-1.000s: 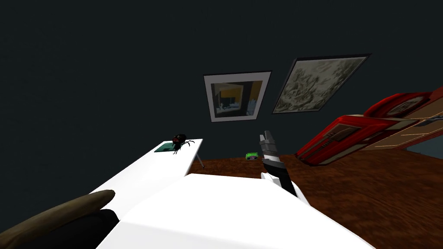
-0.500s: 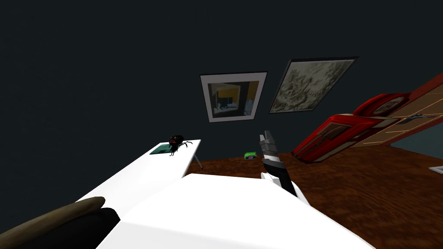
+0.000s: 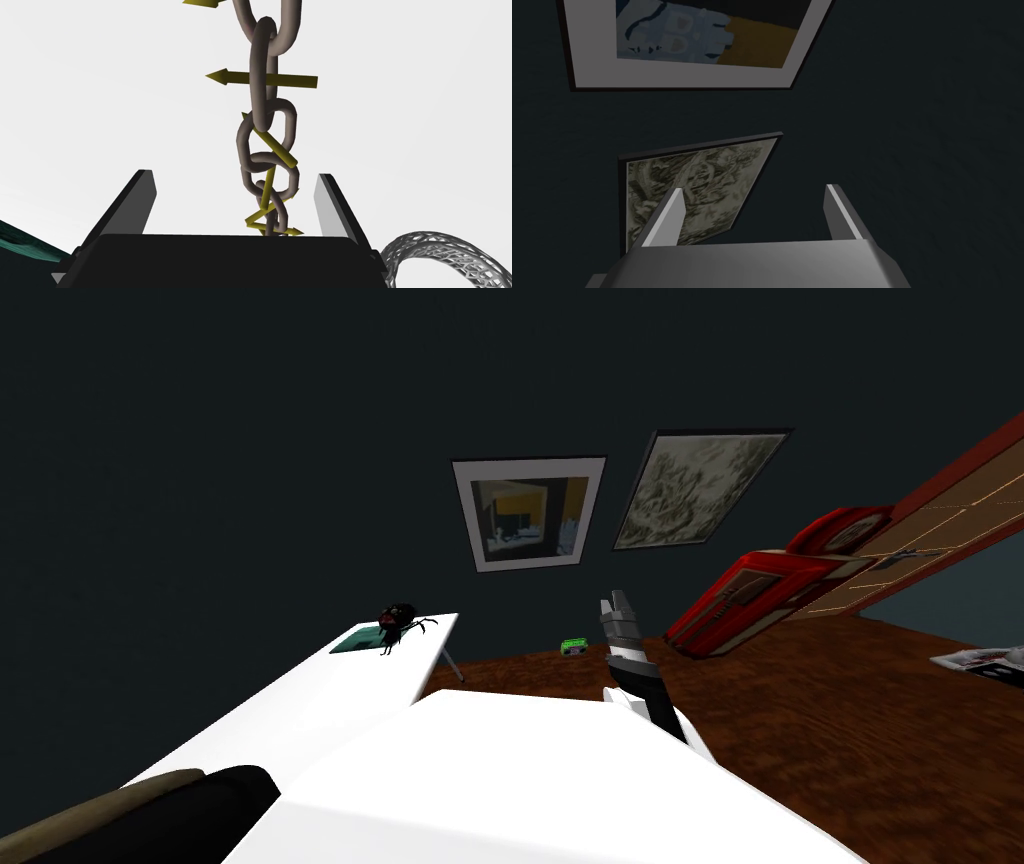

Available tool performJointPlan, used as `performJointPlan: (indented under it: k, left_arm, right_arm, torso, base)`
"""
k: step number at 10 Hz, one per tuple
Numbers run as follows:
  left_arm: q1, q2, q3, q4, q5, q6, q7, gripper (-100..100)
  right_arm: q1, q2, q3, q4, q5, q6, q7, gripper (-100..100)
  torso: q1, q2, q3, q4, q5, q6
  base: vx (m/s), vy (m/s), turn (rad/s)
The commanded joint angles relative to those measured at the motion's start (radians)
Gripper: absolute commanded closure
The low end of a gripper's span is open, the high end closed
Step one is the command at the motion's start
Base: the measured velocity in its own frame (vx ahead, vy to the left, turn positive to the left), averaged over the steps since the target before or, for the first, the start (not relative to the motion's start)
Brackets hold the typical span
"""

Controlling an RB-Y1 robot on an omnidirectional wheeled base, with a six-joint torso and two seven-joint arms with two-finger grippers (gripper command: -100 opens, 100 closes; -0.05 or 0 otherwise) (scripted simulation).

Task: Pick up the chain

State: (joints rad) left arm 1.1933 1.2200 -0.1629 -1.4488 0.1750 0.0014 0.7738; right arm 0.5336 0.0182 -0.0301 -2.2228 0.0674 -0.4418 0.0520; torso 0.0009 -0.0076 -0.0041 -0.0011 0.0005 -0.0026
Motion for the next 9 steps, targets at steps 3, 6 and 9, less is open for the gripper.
performJointPlan:
  k: [3,6,9]
  left_arm:
    - [-0.028,-0.024,-0.038,0.115,-0.062,-0.095,0.067,-100]
    - [-0.048,-0.038,-0.064,0.196,-0.101,-0.159,0.11,-100]
    - [-0.067,-0.053,-0.09,0.276,-0.141,-0.217,0.153,-100]
  right_arm:
    - [0.0,0.0,0.0,0.0,0.0,0.0,0.0,0]
    - [0.0,0.0,0.0,0.0,0.0,0.0,0.0,0]
    - [0.0,0.0,0.0,0.0,0.0,0.0,0.0,0]
  torso:
    - [0.001,0.001,0.0,0.0,0.0,-0.001]
    - [0.0,0.001,0.0,0.0,0.0,0.0]
    - [0.001,0.0,0.0,0.0,0.0,0.0]
  base:
    - [0.016,-0.036,-0.052]
    - [0.018,-0.045,-0.077]
    - [0.021,-0.029,-0.054]
